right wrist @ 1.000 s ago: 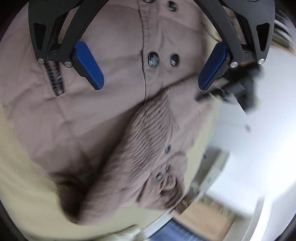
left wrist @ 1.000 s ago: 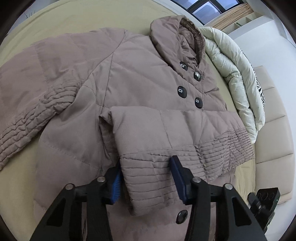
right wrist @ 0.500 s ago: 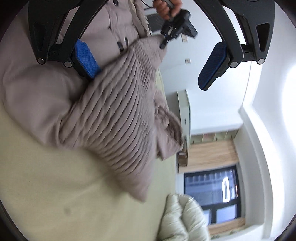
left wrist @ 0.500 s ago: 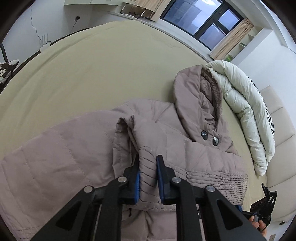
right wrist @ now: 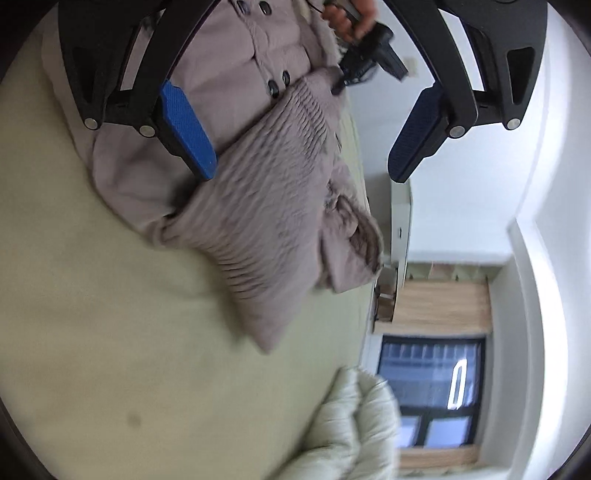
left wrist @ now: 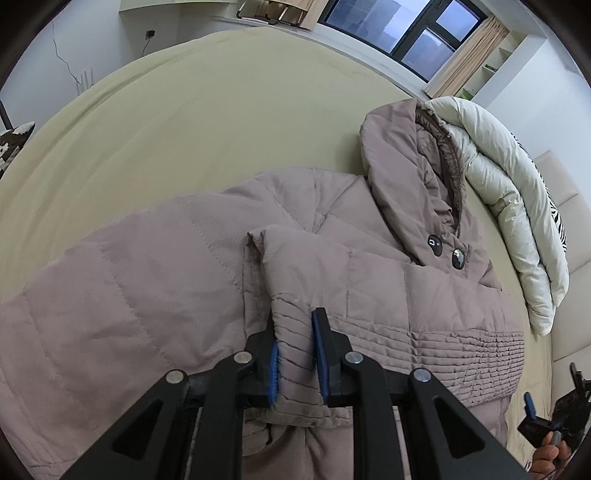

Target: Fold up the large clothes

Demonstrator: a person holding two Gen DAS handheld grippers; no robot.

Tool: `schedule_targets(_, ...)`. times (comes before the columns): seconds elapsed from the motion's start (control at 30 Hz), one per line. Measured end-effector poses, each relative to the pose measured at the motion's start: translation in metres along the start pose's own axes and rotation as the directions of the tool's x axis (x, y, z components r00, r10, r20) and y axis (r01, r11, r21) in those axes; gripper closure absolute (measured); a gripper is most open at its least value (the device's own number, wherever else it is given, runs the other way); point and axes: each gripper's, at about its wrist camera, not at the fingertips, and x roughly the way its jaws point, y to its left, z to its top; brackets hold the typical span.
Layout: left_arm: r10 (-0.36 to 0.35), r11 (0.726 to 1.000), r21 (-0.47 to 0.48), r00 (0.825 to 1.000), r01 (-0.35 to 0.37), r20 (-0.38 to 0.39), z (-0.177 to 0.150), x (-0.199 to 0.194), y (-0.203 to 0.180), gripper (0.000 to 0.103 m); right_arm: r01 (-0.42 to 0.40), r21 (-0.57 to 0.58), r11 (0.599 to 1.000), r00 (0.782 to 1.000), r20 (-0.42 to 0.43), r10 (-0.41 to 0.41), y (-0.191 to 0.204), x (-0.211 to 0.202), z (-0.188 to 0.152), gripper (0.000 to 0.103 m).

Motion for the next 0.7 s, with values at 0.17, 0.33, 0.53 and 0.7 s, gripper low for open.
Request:
schedule_targets(0.17, 0.001, 1.0, 0.007, 1.0, -0.001, 0.002, 0.002, 0.005, -0.004, 0.084, 0.025, -0.224, 0.974, 0.999, -0.02, -0.03, 0.069, 0.024, 0.016, 0.007)
schedule_targets(0.33, 0.005, 1.0, 0.027, 1.0, -0.005, -0.006, 0.009, 0.015, -0.008, 0.08, 0.182, -0.175, 0.968, 0.979, -0.064, -0.195, 0.033, 0.091, 0.051, 0.007)
schedule_targets(0.53, 0.004, 0.999, 0.054, 1.0, -0.003, -0.024, 0.012, 0.029, -0.017, 0.078, 0.215, -0.196, 0.957, 0.972, -0.052, -0.229, 0.015, 0.094, 0.057, 0.013)
schedule_targets(0.7, -0.013, 0.999, 0.049, 1.0, 0.014, -0.011, 0.011, 0.034, -0.013, 0.075, 0.153, -0.261, 0.953, 0.987, -0.001, -0.159, 0.049, 0.081, 0.049, 0.012)
